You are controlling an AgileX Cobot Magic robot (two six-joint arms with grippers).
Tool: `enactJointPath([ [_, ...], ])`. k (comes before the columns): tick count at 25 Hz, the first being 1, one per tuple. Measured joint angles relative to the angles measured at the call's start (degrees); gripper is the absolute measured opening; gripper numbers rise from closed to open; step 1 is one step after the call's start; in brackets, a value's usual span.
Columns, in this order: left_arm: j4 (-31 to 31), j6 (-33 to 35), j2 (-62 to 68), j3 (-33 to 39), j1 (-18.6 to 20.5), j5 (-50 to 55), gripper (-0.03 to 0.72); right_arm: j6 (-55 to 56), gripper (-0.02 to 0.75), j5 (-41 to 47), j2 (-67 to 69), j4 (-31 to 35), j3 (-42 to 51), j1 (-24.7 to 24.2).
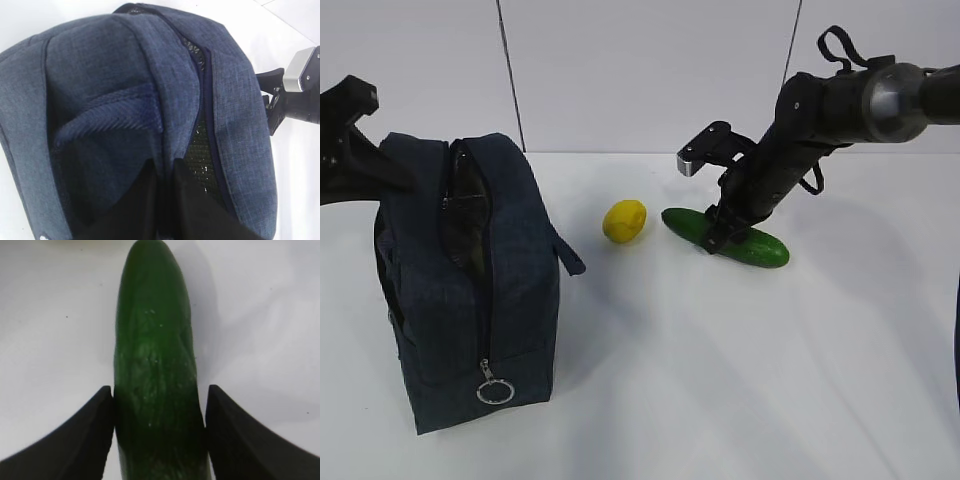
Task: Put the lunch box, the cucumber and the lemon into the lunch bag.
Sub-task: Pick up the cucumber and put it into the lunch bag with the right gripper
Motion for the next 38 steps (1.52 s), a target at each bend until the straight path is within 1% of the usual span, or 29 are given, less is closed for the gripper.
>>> enactJointPath([
  [2, 0.0, 0.0, 0.0, 0.0, 0.0, 0.0, 0.021, 0.0, 0.429, 0.0, 0.0, 0.1, 0.0, 0.0],
  [5, 0.0, 0.0, 0.0, 0.0, 0.0, 0.0, 0.021, 0.0, 0.403, 0.0, 0.0, 0.4, 0.0, 0.0],
  [11, 0.1, 0.0, 0.0, 0.0, 0.0, 0.0, 0.021, 0.0, 0.401, 1.1, -0.3, 1.1, 0.0, 0.0],
  [16, 0.1, 0.0, 0.0, 0.0, 0.0, 0.0, 0.021, 0.8, 0.4, 4.1, -4.1, 1.1, -0.1, 0.0],
  [22, 0.2, 0.0, 0.0, 0.0, 0.0, 0.0, 0.021, 6.9, 0.4, 8.9, -11.6, 2.3, -1.7, 0.0],
  [26, 0.2, 0.0, 0.0, 0.0, 0.0, -0.1, 0.021, 10.3, 0.4, 12.2, -17.1, 8.0, -2.0, 0.0],
  [29, 0.2, 0.0, 0.0, 0.0, 0.0, -0.2, 0.021, 11.9, 0.4, 14.3, -20.8, 14.7, -2.0, 0.0],
  [35, 0.2, 0.0, 0.0, 0.0, 0.0, -0.3, 0.021, 12.8, 0.399, 23.2, -24.9, 28.7, -2.1, 0.2],
  [38, 0.2, 0.0, 0.0, 0.0, 0.0, -0.5, 0.021, 16.7, 0.399, 25.6, -25.0, 30.5, -2.1, 2.0],
])
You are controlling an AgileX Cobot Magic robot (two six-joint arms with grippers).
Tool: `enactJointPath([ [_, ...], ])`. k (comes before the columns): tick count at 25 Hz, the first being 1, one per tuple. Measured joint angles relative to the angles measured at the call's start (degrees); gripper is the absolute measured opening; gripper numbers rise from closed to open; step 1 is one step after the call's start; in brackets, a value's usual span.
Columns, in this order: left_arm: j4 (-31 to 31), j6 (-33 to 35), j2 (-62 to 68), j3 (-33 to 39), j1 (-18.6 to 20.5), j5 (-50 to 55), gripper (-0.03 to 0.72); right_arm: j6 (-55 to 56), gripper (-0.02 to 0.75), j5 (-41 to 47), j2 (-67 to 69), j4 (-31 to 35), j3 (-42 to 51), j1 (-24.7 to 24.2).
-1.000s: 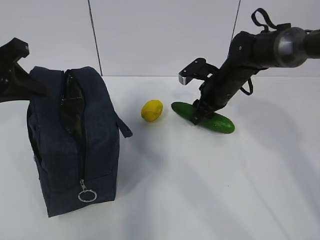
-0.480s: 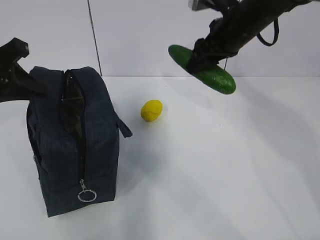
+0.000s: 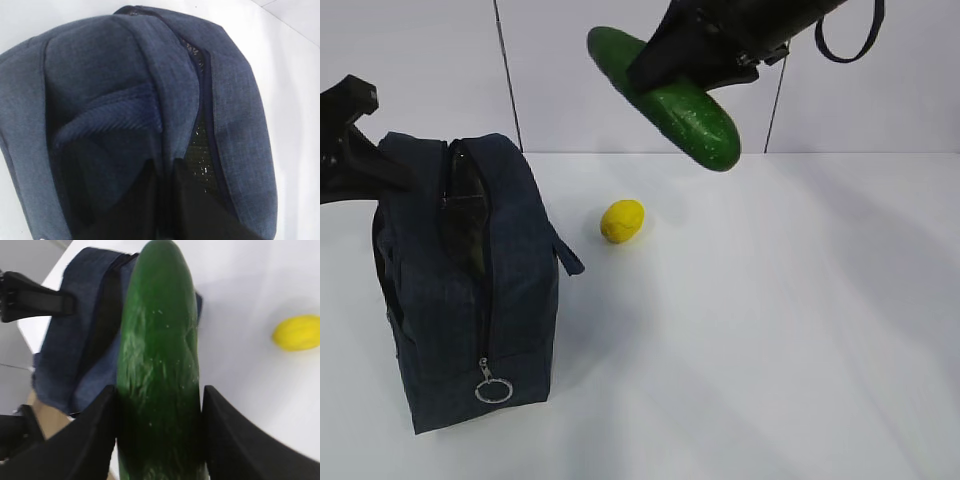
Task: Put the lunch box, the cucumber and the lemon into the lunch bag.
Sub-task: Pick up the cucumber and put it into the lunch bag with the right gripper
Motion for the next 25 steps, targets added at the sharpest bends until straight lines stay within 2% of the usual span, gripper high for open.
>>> enactJointPath([
  [5, 0.0, 0.0, 0.0, 0.0, 0.0, -0.5, 0.021, 10.9, 0.399, -3.3, 0.0, -3.2, 0.0, 7.8],
  [9, 0.0, 0.0, 0.0, 0.0, 0.0, -1.0, 0.021, 23.6, 0.398, -10.0, 0.0, -12.1, 0.0, 15.5],
  [12, 0.0, 0.0, 0.0, 0.0, 0.0, -1.1, 0.021, 31.8, 0.398, -13.1, 0.0, -17.1, 0.0, 19.4],
  [19, 0.0, 0.0, 0.0, 0.0, 0.0, -1.4, 0.021, 40.5, 0.398, -19.2, 0.1, -21.2, 0.0, 23.5],
  [25, 0.0, 0.0, 0.0, 0.0, 0.0, -1.4, 0.021, 41.9, 0.398, -22.3, 3.0, -22.3, 0.0, 25.2],
])
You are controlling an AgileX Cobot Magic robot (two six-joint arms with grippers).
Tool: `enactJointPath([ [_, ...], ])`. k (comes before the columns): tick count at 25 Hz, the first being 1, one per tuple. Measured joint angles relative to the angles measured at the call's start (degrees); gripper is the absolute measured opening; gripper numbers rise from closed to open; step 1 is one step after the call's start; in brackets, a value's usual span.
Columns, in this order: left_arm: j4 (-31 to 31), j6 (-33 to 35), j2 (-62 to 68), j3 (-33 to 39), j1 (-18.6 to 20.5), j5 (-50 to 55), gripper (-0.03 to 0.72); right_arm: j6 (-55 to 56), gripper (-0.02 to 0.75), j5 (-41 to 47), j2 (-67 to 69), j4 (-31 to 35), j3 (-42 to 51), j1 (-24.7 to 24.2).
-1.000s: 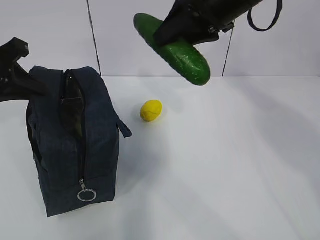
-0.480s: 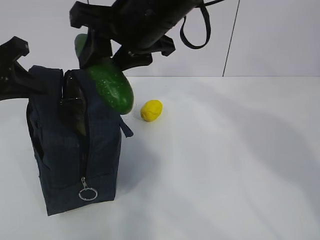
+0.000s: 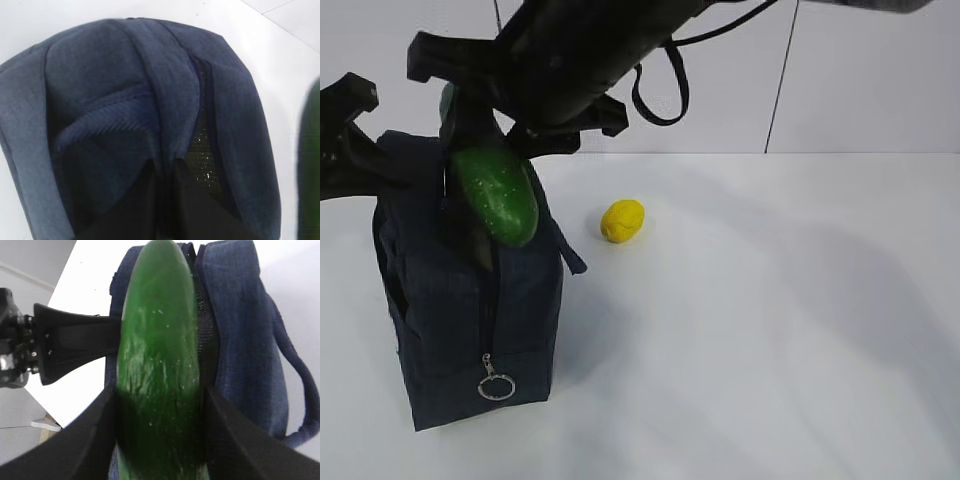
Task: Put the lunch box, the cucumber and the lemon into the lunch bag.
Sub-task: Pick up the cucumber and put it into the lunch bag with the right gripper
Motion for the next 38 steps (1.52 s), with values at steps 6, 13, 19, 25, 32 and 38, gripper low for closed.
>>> enactJointPath([
  [6, 0.0, 0.0, 0.0, 0.0, 0.0, 0.0, 0.021, 0.3, 0.398, -3.1, 2.9, -0.4, 0.0, 1.3],
  [13, 0.0, 0.0, 0.0, 0.0, 0.0, -0.1, 0.021, 0.3, 0.398, -4.1, 5.3, -0.4, 0.0, 1.6],
  [19, 0.0, 0.0, 0.0, 0.0, 0.0, -0.1, 0.021, 0.3, 0.398, -4.2, 5.5, -0.4, 0.0, 1.7],
  [25, 0.0, 0.0, 0.0, 0.0, 0.0, -0.1, 0.021, -0.1, 0.398, -4.0, 5.5, -0.4, 0.0, 1.7],
  [32, -0.3, 0.0, 0.0, 0.0, 0.0, -0.1, 0.021, -4.7, 0.463, -4.0, 5.5, -0.4, 0.0, 1.7],
  [38, -0.5, 0.0, -1.0, 0.0, 0.0, 0.7, 0.021, -5.7, 0.528, -4.0, 5.7, -0.3, 0.0, 1.7],
])
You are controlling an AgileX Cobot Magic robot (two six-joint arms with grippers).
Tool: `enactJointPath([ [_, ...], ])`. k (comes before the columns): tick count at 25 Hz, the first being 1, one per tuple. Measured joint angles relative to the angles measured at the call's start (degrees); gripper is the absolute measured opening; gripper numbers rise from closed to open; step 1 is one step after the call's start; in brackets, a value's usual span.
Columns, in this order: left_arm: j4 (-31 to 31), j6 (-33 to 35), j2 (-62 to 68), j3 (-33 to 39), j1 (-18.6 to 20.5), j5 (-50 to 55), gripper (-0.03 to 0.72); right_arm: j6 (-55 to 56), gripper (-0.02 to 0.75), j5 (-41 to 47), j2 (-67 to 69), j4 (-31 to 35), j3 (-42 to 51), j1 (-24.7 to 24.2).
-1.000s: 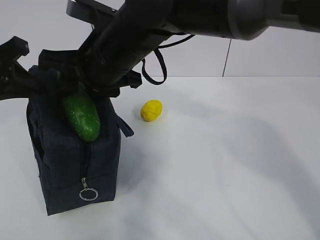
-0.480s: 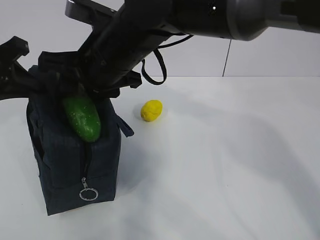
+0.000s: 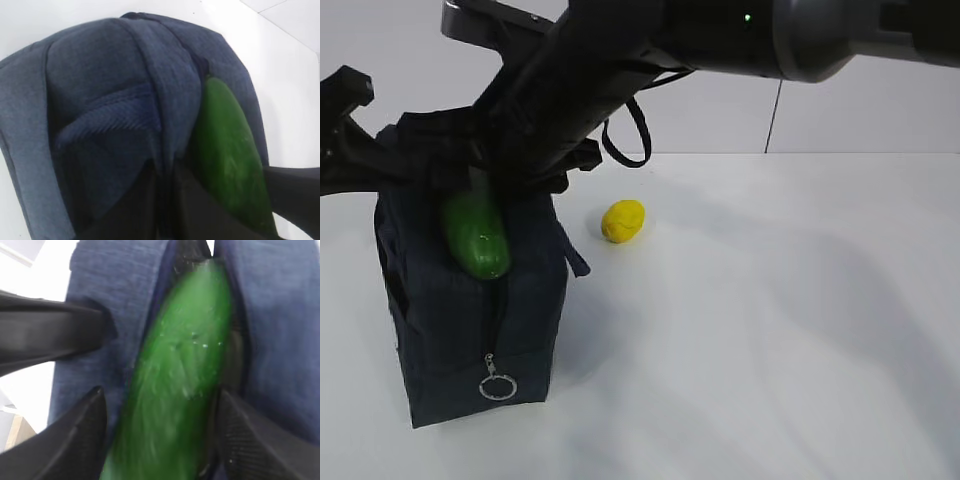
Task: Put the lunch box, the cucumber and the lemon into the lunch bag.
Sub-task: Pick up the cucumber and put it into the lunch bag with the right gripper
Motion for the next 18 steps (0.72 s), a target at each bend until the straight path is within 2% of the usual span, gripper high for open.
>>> enactJointPath([
  [11, 0.4, 0.0, -2.9, 0.0, 0.0, 1.5, 0.021, -0.3, 0.53, 0.1, 0.0, -1.2, 0.0, 0.1],
  [18, 0.4, 0.0, -3.0, 0.0, 0.0, 2.4, 0.021, -0.8, 0.529, 4.0, -0.2, -1.3, 0.0, -0.2],
])
